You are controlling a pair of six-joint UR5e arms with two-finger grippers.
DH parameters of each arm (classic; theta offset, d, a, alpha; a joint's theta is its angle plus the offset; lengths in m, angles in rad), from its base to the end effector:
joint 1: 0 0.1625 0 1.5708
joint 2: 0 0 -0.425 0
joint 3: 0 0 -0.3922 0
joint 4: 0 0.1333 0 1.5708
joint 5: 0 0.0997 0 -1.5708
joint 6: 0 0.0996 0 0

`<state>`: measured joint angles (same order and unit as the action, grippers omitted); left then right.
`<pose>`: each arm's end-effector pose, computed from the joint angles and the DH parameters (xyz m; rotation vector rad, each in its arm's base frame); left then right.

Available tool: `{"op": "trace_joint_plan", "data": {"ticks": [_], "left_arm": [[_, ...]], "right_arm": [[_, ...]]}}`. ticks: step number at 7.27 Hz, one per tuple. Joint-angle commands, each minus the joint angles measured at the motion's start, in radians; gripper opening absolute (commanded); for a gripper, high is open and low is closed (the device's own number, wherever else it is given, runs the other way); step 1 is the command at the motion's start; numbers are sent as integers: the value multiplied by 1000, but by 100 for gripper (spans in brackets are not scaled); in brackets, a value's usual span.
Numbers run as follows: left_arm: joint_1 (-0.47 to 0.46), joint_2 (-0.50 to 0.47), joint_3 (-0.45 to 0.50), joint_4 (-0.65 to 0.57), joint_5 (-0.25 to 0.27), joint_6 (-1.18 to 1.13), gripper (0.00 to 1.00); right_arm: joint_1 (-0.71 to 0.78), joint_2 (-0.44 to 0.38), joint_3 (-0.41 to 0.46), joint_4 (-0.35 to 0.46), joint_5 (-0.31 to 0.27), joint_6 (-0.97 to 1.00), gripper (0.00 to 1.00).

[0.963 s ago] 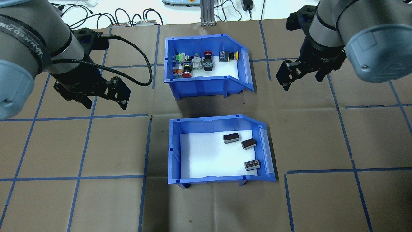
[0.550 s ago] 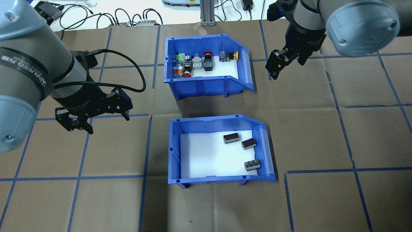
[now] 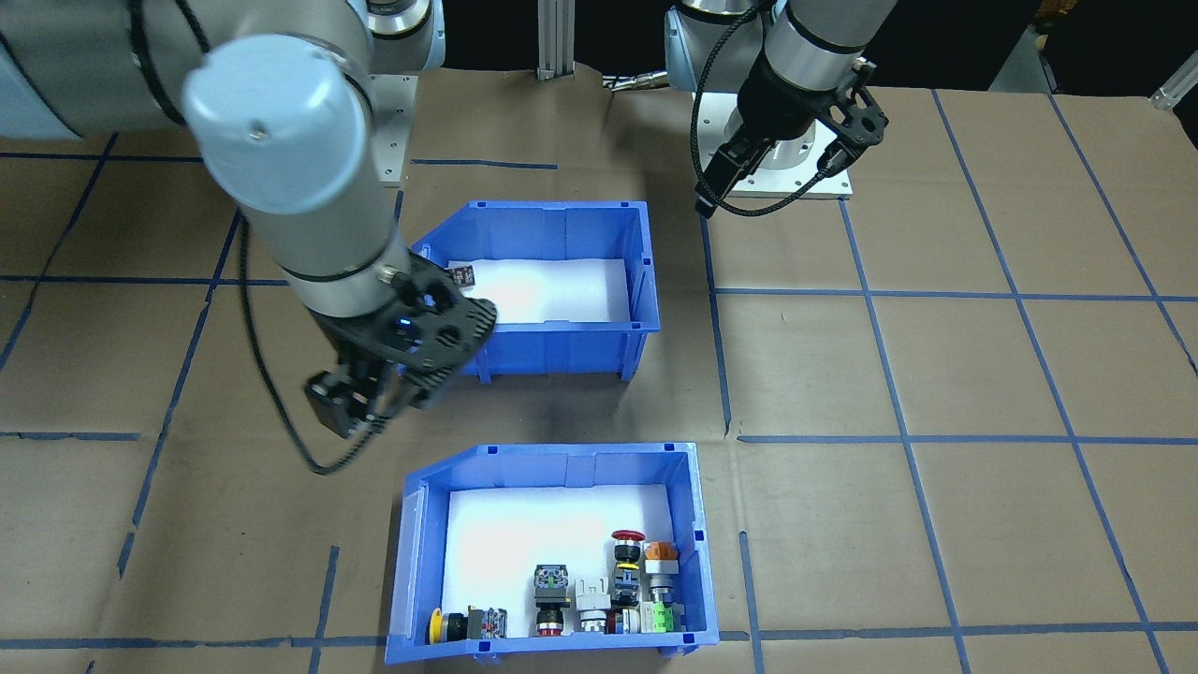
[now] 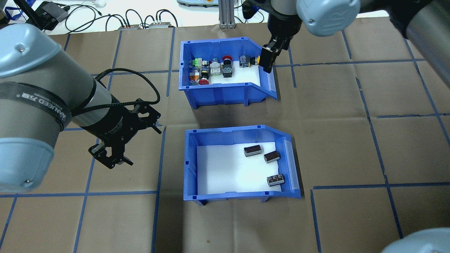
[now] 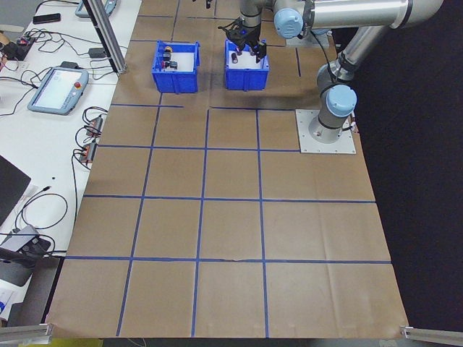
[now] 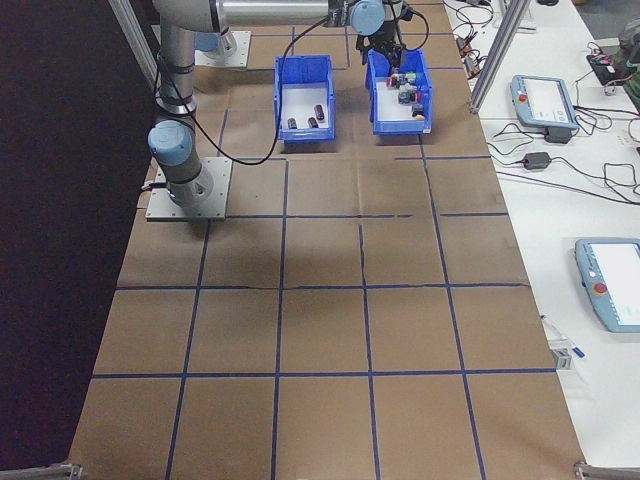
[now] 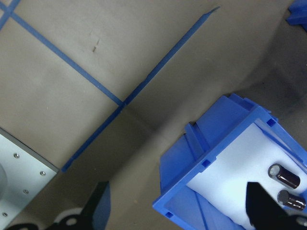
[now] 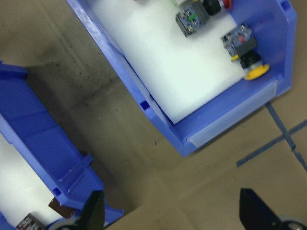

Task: Place battery box in front

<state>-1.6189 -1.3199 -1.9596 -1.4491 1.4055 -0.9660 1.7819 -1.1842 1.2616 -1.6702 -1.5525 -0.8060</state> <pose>-0.1678 -0.3734 0.4204 1.3316 -2.6901 -0.1420 0.2690 -0.6103 0.4284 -1.5244 2.7340 -0.0413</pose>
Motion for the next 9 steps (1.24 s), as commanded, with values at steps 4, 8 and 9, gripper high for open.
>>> {"op": "trace_joint_plan", "data": {"ticks": [4,8,9], "left_arm": [[-307,-13,-186,279,1,-694,99],[-391,-67,-217,359,3,-922,99],[-410,-99,-228,422,3,-1013,99]], "right_arm": [[190,244,-243,7,0,-246,100],[232,284,-222,0,-15,-344,100],[232,300,-208,0,-17,-346,100]]}}
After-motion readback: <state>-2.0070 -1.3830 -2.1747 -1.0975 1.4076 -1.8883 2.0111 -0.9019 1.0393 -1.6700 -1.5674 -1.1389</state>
